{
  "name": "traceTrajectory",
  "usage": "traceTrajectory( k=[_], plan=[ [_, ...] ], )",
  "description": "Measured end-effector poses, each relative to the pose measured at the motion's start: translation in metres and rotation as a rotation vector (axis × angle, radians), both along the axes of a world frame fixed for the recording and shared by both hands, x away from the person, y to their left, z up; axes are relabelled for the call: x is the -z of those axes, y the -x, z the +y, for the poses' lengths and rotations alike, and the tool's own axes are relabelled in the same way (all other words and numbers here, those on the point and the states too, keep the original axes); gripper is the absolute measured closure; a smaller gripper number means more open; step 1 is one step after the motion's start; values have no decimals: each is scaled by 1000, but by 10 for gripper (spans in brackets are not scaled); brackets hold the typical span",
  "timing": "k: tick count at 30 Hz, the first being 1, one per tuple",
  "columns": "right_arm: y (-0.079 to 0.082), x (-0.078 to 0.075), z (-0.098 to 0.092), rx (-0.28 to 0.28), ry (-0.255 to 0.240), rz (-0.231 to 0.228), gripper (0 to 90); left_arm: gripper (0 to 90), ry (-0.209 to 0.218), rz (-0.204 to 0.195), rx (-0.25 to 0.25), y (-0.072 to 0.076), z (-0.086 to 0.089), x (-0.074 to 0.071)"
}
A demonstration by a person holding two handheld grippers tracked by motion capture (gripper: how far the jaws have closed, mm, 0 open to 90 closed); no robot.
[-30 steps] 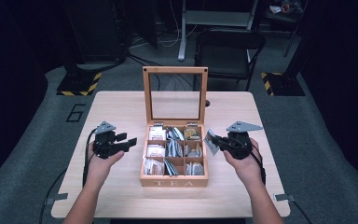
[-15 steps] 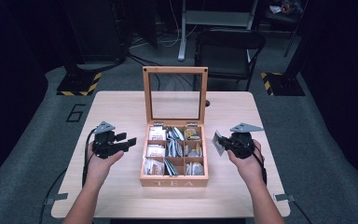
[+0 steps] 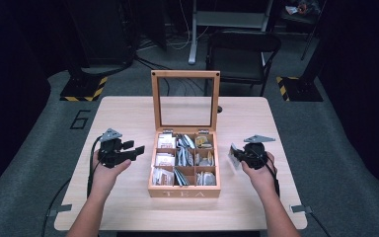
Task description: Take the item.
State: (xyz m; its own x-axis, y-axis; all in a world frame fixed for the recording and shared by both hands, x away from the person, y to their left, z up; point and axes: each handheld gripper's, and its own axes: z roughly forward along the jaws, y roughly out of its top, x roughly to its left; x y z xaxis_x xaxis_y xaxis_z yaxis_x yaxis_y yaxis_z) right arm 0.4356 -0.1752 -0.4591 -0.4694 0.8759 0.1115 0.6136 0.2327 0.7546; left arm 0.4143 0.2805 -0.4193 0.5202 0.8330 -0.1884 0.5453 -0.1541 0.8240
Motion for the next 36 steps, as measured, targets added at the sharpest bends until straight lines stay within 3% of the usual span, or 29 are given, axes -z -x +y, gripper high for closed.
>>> traceTrajectory(
  k=[8, 16, 26, 36],
  plan=[
    [-5, 12, -5, 11, 0, 16, 890, 440, 1, 0, 1, 0, 0, 0],
    [-8, 17, -17, 58, -9, 24, 865, 439, -1, 1, 2, 0, 0, 0],
    [-16, 33, -38, 126, -16, 91, 851, 439, 1, -7, -6, 0, -1, 1],
    [-20, 42, -47, 141, -31, 116, 808, 439, -1, 1, -2, 0, 0, 0]
  ],
)
